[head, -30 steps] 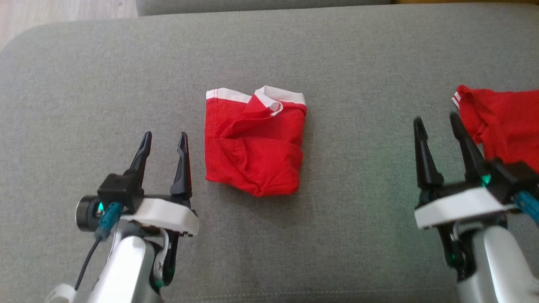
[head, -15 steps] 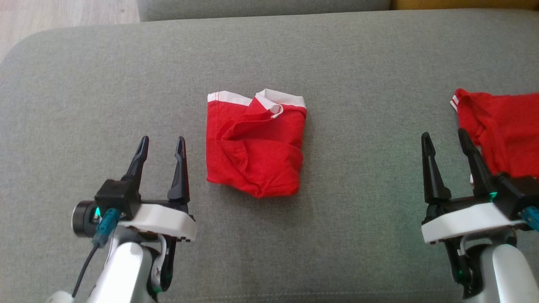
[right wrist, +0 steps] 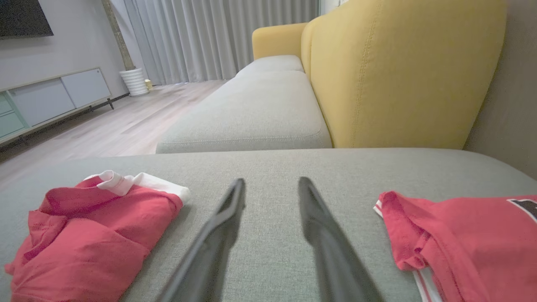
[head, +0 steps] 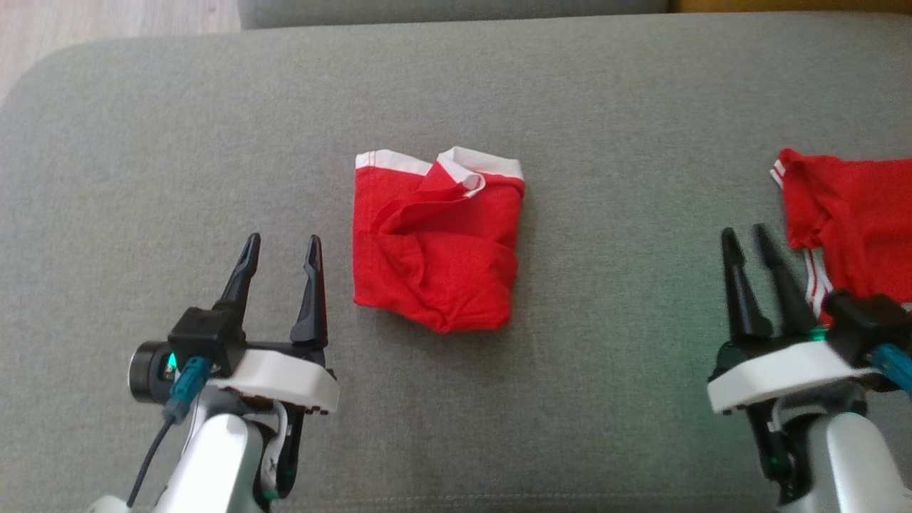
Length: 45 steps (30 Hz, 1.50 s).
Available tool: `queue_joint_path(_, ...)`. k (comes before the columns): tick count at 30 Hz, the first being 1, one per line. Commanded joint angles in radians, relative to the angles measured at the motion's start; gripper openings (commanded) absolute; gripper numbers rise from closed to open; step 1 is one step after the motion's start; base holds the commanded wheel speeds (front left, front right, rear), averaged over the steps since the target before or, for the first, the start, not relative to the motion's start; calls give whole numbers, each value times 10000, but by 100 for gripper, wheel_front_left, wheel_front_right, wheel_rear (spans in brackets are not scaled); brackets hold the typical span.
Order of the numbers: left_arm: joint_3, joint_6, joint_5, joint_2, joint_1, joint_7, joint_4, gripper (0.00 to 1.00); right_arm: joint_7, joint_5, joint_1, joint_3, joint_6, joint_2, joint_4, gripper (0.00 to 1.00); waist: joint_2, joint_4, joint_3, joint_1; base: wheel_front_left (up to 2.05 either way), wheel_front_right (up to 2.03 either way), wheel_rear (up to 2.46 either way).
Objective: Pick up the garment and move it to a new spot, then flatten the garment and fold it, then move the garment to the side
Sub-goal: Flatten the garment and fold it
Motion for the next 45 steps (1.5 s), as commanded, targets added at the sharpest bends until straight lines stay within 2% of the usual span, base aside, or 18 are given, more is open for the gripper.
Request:
queue_joint_path(1,262,35,4,172,-404,-14,-376,100,75,5,-479,396,-9,-3,-79,0,-1,130,153,0,0,0,0)
queue_joint_path(6,154,-27,-7,87,-665,-43,-332,100,105,144,-1285,1180,-9,-3,742,0,-1,425,416,0,0,0,0)
queue_joint_path(11,-58,-122,-49,-159,-1151,-118,-208,100,-41,414,-2978,2683,-9,-31,2748,0,-1,1134,907,0,0,0,0)
queue_joint_path(17,-320,-179,-123,-435,-1592,-191,-45,100,-339,911,-4605,3682,-9,-14,4838,0,-1,1829,1344,0,0,0,0)
queue_joint_path(23,-446,-190,-215,-588,-1809,-221,77,100,-713,1450,-5995,4577,-9,-2,6360,0,-1,2205,1559,0,0,0,0)
queue_joint_path(31,-448,-233,-179,-673,-1884,-225,-19,100,-942,2617,-7238,6228,-9,1,7420,0,-1,2342,1694,0,0,0,0)
queue_joint_path(36,-371,-213,-161,-698,-1852,-226,-32,100,-1432,3133,-7529,6812,-9,2,7680,0,-1,2255,1637,0,0,0,0)
queue_joint_path(41,-192,-179,-93,-702,-1694,-226,-16,100,-1937,3168,-7421,6757,-9,2,7604,0,-1,1927,1426,0,0,0,0)
queue_joint_path(45,2,-171,-9,-643,-1462,-227,3,100,-2301,2925,-6875,6042,-9,-111,7111,0,-1,1485,1149,0,0,0,0)
